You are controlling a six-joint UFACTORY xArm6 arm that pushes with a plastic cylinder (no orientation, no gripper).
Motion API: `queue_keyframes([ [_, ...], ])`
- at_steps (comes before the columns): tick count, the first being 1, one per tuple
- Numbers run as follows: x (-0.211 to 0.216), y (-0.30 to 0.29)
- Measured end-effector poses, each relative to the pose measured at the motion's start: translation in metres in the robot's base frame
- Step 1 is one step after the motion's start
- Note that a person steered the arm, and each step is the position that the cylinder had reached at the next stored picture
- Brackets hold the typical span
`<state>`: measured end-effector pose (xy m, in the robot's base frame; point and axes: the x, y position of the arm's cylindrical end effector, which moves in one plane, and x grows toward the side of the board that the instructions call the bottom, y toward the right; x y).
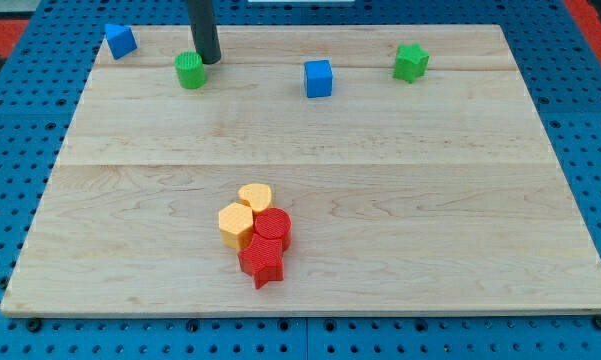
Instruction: Push the blue cube towards the center of the board
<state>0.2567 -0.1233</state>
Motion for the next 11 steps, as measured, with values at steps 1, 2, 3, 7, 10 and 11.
queue_keyframes([
  [1,-0.010,0.088],
  [2,-0.001,0.156],
  [3,0.023,0.140],
  [7,0.048,0.147],
  [10,-0.010,0.220],
  [11,-0.020,0.283],
])
